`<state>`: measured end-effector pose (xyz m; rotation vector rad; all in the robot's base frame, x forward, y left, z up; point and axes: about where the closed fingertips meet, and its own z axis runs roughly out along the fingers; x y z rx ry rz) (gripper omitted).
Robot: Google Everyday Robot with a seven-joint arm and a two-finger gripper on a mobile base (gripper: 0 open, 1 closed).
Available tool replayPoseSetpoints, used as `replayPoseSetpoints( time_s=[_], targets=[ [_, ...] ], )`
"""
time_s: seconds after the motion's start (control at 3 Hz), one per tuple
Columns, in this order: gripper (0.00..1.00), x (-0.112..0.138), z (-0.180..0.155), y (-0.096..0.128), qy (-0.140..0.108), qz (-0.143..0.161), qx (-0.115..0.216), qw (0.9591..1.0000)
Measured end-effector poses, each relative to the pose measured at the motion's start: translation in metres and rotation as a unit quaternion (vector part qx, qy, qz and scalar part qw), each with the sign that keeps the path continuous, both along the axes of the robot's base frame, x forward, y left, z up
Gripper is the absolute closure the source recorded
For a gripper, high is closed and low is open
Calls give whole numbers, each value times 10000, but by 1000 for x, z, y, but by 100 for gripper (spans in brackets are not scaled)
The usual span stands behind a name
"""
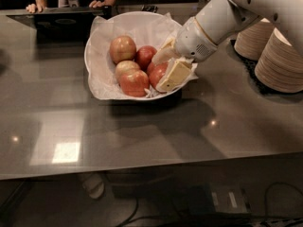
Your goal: Pick apple from white bowl
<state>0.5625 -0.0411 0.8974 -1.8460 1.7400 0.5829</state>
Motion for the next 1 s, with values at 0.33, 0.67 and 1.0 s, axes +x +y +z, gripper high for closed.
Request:
replayPoseSetpoints(
  time_s=[0.33,0.67,1.0],
  targets=[
    [59,1,-1,-1,65,-31,-9,10000],
    [82,1,1,-1,65,-31,-9,10000],
    [100,1,-3,-3,142,-63,-43,9999]
  ],
)
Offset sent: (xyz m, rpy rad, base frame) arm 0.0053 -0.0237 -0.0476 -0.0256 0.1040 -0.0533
